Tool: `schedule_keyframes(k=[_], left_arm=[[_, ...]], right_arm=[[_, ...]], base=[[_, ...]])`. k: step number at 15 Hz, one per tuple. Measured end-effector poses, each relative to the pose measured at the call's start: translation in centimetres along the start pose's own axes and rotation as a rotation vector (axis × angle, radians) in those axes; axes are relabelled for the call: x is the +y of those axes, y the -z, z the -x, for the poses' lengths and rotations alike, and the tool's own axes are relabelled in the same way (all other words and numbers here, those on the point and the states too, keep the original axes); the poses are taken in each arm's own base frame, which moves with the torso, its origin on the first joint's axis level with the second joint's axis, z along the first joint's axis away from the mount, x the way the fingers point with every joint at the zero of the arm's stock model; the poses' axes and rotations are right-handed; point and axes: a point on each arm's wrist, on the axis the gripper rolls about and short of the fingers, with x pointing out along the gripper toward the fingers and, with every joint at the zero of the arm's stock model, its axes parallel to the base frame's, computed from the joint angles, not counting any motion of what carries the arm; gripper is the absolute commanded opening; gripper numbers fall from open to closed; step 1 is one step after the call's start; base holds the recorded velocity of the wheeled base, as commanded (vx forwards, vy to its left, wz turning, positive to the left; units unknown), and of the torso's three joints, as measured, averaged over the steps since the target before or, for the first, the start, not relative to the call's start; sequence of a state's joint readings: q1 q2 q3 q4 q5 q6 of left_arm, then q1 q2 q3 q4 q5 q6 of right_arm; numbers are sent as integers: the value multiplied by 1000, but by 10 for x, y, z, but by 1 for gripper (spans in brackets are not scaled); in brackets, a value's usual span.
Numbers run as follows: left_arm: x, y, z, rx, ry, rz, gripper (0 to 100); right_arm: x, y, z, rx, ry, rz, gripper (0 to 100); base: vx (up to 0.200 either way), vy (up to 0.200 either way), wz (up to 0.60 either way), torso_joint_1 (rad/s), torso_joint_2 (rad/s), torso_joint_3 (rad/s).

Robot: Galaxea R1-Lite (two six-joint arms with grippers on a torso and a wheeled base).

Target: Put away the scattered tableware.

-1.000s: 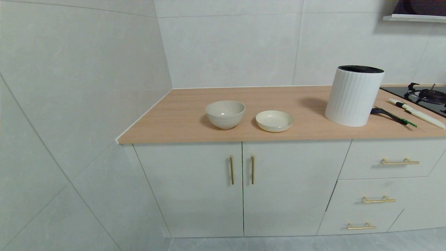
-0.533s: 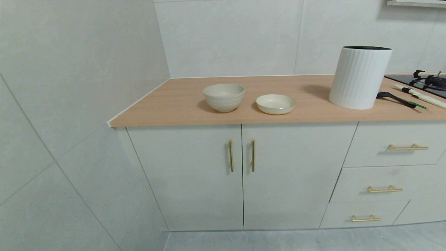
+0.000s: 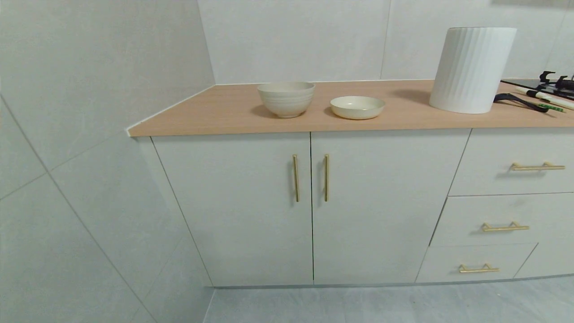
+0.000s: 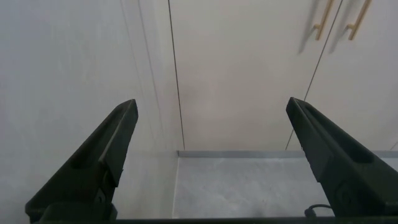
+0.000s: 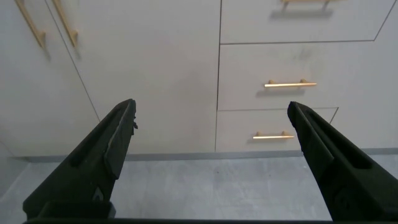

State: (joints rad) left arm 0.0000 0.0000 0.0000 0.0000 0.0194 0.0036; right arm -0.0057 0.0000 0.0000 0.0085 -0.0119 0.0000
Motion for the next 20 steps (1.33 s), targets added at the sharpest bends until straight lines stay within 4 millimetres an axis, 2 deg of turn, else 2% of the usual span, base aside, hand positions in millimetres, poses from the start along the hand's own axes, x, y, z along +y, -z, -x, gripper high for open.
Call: schedule_keyframes(k=[9,13,20], left_arm=[[0,0,0,0,0,-1,100],[0,0,0,0,0,-1,100],[0,0,0,0,0,0,100]], right_arm=[[0,0,0,0,1,0,100],[0,0,0,0,0,0,100],[0,0,0,0,-1,2,100]], base=[[0,0,0,-4,20,9],[200,0,0,-4,4,5],[0,0,0,0,0,0]])
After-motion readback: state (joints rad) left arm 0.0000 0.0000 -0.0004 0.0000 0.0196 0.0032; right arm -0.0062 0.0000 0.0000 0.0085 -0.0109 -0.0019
